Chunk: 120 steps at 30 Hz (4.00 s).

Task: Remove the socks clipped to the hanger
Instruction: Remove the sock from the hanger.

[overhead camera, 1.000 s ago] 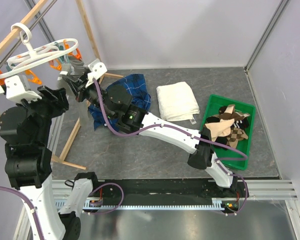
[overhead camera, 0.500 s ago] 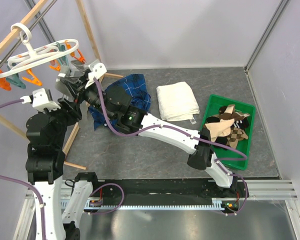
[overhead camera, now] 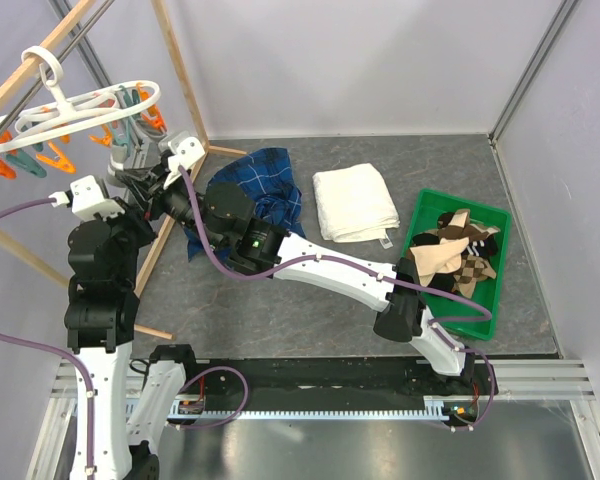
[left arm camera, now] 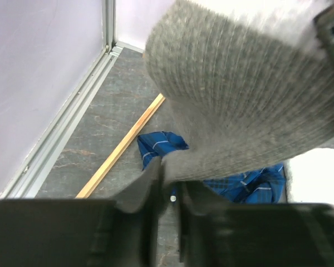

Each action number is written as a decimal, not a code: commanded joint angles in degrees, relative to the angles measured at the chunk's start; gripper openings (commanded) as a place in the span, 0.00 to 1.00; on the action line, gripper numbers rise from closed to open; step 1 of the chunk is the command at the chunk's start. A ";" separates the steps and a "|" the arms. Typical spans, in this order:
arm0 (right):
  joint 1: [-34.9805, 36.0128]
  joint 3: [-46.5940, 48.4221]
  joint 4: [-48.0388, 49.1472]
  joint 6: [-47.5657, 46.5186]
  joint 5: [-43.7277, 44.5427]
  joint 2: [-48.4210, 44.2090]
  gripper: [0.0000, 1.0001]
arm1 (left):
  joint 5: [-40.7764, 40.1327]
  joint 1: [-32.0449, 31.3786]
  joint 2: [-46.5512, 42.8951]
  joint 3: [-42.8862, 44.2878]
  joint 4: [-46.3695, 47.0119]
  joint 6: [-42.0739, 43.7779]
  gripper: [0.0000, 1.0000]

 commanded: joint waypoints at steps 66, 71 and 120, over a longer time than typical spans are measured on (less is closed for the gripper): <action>-1.47 -3.75 -11.24 -5.79 5.12 -5.16 0.00 | 16.34 -0.42 -2.17 2.77 1.55 -2.13 0.08; -1.65 -4.19 -10.36 -6.76 3.36 -5.95 0.00 | 13.79 -0.42 -1.64 5.76 -0.02 -3.36 0.23; -3.67 -16.94 -0.16 -12.47 -7.89 -12.81 0.00 | 8.61 -0.33 28.24 40.75 1.11 -6.88 0.63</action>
